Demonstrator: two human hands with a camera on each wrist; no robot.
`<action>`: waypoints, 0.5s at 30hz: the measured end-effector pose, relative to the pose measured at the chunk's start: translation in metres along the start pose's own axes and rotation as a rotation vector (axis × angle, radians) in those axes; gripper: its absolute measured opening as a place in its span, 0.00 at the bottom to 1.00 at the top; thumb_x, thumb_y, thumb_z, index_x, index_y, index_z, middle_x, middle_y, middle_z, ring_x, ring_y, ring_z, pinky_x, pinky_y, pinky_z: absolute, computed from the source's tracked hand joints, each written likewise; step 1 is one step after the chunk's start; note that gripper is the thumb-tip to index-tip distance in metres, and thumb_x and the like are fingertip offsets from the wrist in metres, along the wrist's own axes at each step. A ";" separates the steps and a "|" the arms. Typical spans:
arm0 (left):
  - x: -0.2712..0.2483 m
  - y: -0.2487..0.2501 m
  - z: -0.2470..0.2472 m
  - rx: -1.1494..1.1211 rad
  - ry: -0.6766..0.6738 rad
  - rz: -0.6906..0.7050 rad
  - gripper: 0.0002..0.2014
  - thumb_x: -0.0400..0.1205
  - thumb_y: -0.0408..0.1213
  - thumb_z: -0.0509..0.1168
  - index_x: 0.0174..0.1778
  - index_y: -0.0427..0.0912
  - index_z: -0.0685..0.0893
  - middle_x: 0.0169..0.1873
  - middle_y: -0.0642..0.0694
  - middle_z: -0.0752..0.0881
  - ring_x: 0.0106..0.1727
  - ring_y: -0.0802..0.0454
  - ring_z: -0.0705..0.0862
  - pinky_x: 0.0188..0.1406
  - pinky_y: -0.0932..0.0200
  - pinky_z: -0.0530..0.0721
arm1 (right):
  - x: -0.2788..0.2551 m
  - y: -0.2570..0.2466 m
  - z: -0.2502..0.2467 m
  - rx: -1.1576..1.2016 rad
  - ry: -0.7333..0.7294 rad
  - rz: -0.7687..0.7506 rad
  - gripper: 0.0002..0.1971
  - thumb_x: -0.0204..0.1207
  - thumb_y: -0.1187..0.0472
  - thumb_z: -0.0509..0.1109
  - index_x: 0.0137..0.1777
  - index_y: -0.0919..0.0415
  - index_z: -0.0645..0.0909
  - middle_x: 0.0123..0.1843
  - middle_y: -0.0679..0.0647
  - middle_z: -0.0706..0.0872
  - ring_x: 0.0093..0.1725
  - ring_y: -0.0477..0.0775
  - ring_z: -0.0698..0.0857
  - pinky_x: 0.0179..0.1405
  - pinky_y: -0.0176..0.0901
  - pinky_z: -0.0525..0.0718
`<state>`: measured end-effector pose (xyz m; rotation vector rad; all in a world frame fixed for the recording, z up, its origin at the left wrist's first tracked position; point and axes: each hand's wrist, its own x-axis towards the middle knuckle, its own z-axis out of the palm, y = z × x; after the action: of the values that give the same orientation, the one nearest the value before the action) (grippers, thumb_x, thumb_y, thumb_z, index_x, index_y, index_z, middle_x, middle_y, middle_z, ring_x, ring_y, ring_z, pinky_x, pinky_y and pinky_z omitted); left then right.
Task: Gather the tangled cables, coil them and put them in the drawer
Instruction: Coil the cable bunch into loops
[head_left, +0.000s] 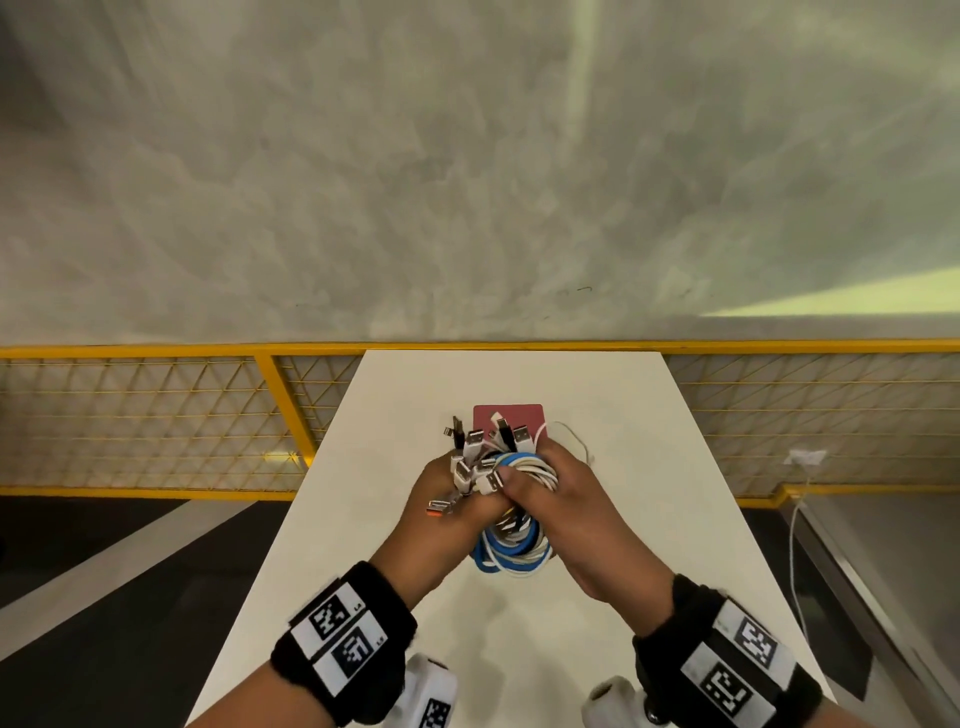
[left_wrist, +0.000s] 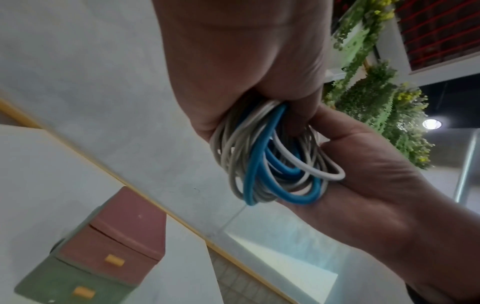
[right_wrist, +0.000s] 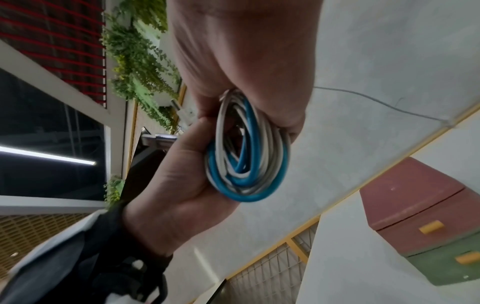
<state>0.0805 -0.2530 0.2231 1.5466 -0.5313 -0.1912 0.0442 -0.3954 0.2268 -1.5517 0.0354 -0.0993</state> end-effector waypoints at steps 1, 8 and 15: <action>0.001 -0.001 0.002 -0.024 0.028 -0.013 0.12 0.79 0.29 0.65 0.57 0.34 0.87 0.52 0.32 0.91 0.57 0.33 0.89 0.61 0.33 0.85 | -0.001 0.000 0.001 -0.033 0.035 -0.019 0.09 0.77 0.56 0.74 0.48 0.62 0.79 0.44 0.59 0.90 0.43 0.47 0.88 0.47 0.49 0.87; -0.002 -0.006 0.001 -0.072 -0.081 -0.299 0.12 0.80 0.36 0.68 0.58 0.43 0.89 0.53 0.38 0.92 0.56 0.43 0.91 0.50 0.51 0.88 | -0.002 0.001 -0.008 -0.304 0.043 -0.087 0.14 0.72 0.46 0.72 0.49 0.56 0.83 0.43 0.52 0.90 0.43 0.49 0.88 0.46 0.46 0.87; -0.005 -0.007 -0.009 0.057 -0.109 0.000 0.14 0.82 0.31 0.70 0.63 0.36 0.80 0.54 0.38 0.89 0.58 0.46 0.89 0.58 0.51 0.86 | -0.002 -0.011 -0.012 -0.342 -0.085 -0.075 0.07 0.74 0.54 0.76 0.47 0.57 0.85 0.43 0.56 0.90 0.40 0.52 0.88 0.39 0.45 0.86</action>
<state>0.0813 -0.2431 0.2160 1.5983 -0.6269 -0.2636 0.0405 -0.4077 0.2376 -1.8978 -0.0769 -0.0890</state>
